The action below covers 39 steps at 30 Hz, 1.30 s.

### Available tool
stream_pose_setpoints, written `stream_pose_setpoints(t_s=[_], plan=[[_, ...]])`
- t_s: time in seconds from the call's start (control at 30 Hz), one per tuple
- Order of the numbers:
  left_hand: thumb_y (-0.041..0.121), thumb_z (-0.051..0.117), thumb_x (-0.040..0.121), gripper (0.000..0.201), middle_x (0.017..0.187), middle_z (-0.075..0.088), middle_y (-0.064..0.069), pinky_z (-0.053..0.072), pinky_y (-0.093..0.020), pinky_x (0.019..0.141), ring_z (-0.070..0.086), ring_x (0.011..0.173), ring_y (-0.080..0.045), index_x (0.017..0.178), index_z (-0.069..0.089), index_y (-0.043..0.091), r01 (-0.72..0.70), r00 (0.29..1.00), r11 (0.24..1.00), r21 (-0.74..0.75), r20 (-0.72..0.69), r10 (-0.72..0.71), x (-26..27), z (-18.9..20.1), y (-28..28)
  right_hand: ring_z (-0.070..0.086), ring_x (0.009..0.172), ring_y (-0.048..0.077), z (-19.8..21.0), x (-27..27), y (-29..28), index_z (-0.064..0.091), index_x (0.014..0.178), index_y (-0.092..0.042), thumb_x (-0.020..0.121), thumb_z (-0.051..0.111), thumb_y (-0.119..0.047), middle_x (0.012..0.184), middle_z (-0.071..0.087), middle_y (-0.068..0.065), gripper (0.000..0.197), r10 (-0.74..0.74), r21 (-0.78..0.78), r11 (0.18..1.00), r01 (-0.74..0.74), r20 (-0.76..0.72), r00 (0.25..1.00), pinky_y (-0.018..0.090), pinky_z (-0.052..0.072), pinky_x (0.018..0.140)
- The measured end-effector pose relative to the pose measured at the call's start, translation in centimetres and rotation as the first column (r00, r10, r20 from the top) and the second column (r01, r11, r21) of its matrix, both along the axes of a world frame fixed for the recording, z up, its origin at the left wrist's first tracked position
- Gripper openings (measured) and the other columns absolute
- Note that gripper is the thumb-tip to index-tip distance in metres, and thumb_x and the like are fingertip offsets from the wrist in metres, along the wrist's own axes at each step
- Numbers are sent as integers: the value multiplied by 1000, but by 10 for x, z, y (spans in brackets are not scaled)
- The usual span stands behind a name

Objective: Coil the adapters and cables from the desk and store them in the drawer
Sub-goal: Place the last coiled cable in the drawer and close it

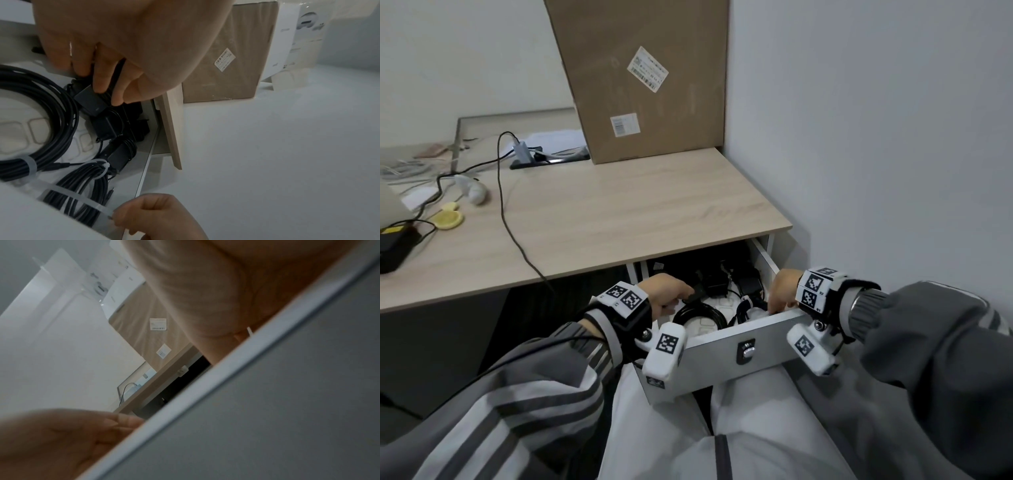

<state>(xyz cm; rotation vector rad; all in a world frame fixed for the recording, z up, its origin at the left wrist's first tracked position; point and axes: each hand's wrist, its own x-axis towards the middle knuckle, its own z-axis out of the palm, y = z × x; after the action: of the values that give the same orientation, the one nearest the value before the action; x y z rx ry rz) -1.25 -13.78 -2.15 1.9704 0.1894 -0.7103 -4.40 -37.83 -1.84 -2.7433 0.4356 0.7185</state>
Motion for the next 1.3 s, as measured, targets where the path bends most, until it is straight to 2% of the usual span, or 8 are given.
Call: stream_pose_setpoints(t_s=[0.13, 0.3, 0.4, 0.57, 0.77, 0.87, 1.07, 1.3], plan=[[3, 62, 88, 22, 91, 63, -3, 44, -20, 68, 57, 83, -12, 109, 67, 7, 140, 989, 990, 24, 36, -141, -30, 13, 2, 61, 86, 21, -9, -13, 0, 64, 111, -7, 80, 67, -30, 84, 64, 2, 39, 58, -91, 995, -51, 75, 995, 28, 50, 75], [13, 75, 82, 18, 86, 67, 1, 52, -26, 83, 60, 84, -14, 99, 71, 17, 345, 935, 923, 171, 21, -353, -59, 19, 1, 51, 78, 21, 8, -41, 13, 50, 62, -12, 90, 57, -34, 68, 51, 2, 36, 73, -90, 994, -62, 125, 990, 20, 33, 51], [24, 81, 75, 18, 92, 71, 1, 54, -32, 91, 65, 90, -17, 91, 73, 25, 394, 906, 882, 257, 52, -420, -66, 19, -2, 48, 68, 22, 9, -48, 12, 39, 56, -12, 91, 53, -26, 60, 42, 2, 40, 79, -101, 993, -63, 171, 982, 21, 30, 47], [22, 85, 70, 28, 97, 71, 0, 52, -27, 89, 64, 94, -14, 95, 73, 20, 411, 853, 840, 353, 175, -491, -70, 19, -7, 54, 73, 22, 5, -46, 12, 47, 63, -13, 84, 63, -31, 68, 54, 2, 32, 57, -95, 995, -42, 152, 987, 25, 40, 61], [26, 87, 67, 60, 107, 64, 2, 48, -24, 82, 60, 99, -14, 119, 61, 13, 310, 825, 841, 443, 314, -469, -51, 18, -4, 66, 86, 21, -1, -26, 13, 74, 86, -10, 81, 68, -23, 91, 72, 4, 15, -42, 36, 999, 34, 276, 960, 28, 54, 77], [38, 86, 65, 76, 124, 56, 0, 45, -30, 93, 53, 112, -17, 130, 53, 18, 199, 796, 819, 538, 399, -455, -33, 14, 0, 63, 92, 21, -8, -12, 14, 74, 72, -24, 85, 64, -30, 91, 72, -4, 17, -92, 147, 988, 38, 378, 921, 39, 47, 93], [50, 79, 67, 92, 149, 28, 3, 22, -45, 109, 23, 139, -22, 143, 33, 28, -45, 671, 731, 681, 563, -483, -1, 9, -2, 46, 117, 28, -22, 5, 21, 75, 92, -25, 93, 52, -37, 113, 64, -5, 26, -123, 129, 991, 46, 693, 710, 40, 34, 95], [57, 72, 73, 94, 157, 22, 5, 16, -51, 114, 20, 144, -18, 148, 24, 28, -52, 709, 680, 731, 507, -490, 44, 9, 4, 52, 83, 18, -44, 17, 19, 65, 89, -9, 89, 59, -16, 99, 58, 9, 9, -355, 401, 915, 39, 756, 550, 28, 42, 79]])
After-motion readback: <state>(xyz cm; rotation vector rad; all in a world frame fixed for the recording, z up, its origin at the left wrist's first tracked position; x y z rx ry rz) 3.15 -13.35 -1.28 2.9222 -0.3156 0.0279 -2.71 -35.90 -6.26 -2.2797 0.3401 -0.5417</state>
